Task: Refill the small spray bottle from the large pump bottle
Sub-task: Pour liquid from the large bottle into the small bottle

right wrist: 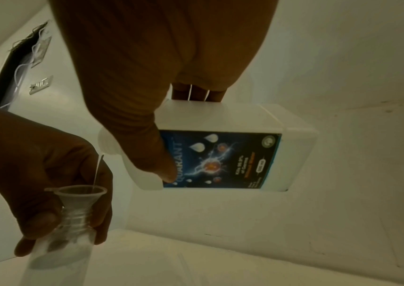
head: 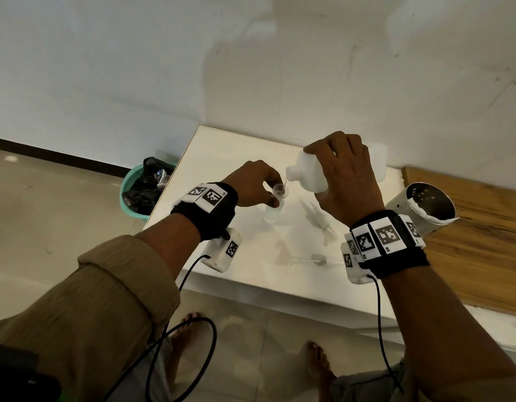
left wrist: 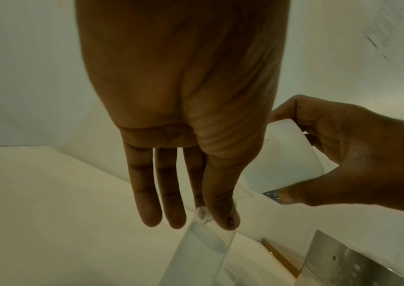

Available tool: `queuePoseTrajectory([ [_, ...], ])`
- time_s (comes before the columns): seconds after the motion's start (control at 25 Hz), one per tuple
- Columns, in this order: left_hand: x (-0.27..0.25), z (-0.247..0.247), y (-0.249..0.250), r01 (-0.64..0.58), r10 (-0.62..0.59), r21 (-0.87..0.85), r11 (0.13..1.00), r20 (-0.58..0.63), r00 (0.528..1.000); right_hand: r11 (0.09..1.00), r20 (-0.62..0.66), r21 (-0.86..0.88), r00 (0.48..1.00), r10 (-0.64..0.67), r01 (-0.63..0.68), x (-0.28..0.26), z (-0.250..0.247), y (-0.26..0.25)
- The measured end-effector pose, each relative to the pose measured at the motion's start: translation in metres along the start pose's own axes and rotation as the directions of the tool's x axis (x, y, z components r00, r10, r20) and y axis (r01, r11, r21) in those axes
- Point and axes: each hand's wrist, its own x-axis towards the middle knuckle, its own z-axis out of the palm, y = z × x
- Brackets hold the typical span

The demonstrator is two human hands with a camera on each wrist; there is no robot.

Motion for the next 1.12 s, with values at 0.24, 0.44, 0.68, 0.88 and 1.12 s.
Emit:
queuePoseTrajectory([
  [0.24, -0.0005, -0.0006, 0.0012, 0.003, -0.003, 0.006, 1.000, 0.001, 1.000, 1.000, 0.007, 0.002, 1.000, -0.001, 0.001, -0.0002, -0.0001, 0.0002],
  [0.44, -0.0016, -0.0008, 0.0021, 0.004, -0.004, 0.003, 1.000, 0.004, 1.000, 1.000, 0.008, 0.000, 1.000, 0.000, 0.000, -0.0003, -0.0006, 0.0001],
  [0.68, -0.0017, -0.0012, 0.0030, 0.005, -0.005, 0.006, 1.000, -0.001, 1.000, 1.000, 0.022, -0.002, 1.000, -0.002, 0.002, -0.0002, -0.0003, -0.0012],
  [0.88, -0.0015, -0.0013, 0.0024, 0.007, -0.007, 0.006, 1.000, 0.006, 1.000, 1.000, 0.032, 0.004, 0.999, -0.003, 0.003, -0.0004, -0.0003, -0.0014],
  [1.12, -0.0008, -0.0004, 0.0027, 0.007, -0.007, 0.009, 1.000, -0.001, 1.000, 1.000, 0.033, 0.005, 0.999, 0.002, -0.002, -0.0004, -0.0007, -0.0009],
])
